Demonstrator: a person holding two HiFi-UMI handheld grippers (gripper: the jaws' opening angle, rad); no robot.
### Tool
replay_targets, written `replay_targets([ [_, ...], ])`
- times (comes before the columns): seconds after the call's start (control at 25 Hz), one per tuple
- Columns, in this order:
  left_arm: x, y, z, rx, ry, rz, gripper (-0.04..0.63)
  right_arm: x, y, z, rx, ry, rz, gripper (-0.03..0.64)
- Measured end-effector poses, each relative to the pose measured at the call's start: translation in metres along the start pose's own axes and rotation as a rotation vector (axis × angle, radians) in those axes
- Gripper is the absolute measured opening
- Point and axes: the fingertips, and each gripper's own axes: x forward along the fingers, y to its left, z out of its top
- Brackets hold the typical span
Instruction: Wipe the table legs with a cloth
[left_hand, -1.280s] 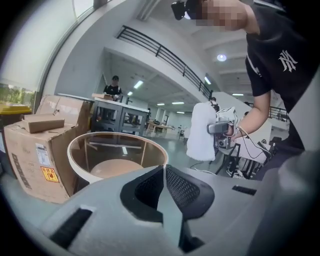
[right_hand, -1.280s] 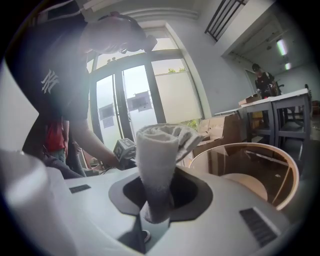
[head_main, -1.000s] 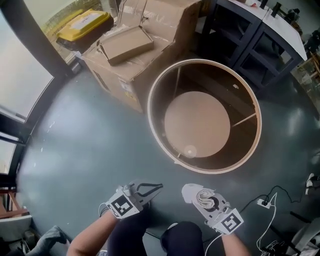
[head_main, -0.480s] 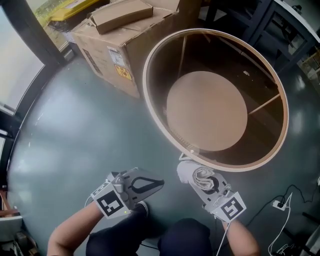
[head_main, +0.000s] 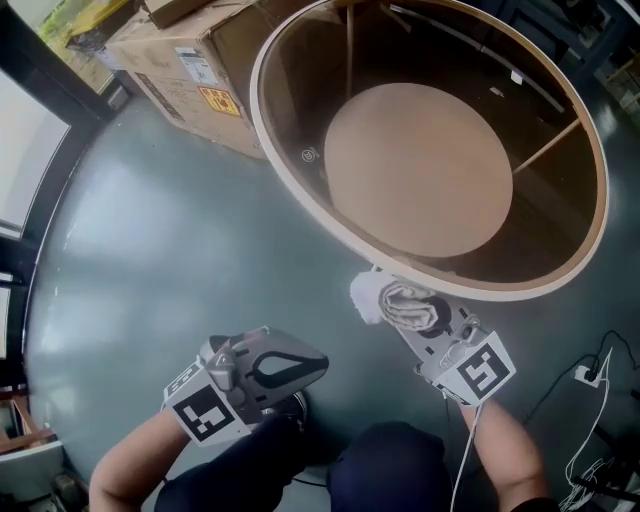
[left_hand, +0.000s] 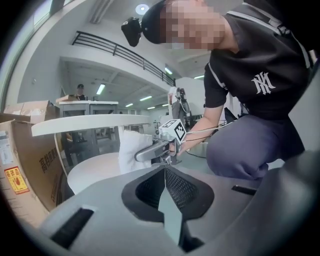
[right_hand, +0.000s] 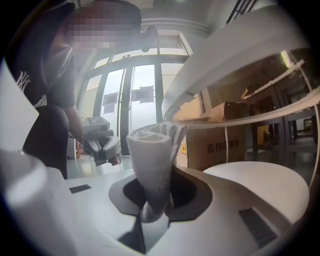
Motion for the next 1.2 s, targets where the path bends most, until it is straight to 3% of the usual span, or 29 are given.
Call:
replay_targets([
  [0.76,0.01,0.016,-0.048,-0.037,0.049,-0.004,0.006,0.021,-0.023,-0.199,0.09,0.198,-0.03,0.072],
  [1.2,0.013,0.004,-0.062,-0.053,0.063,-0.015,0.006,0.027,-0.036,-0.278,0.135,0.352,-0.006,0.073],
])
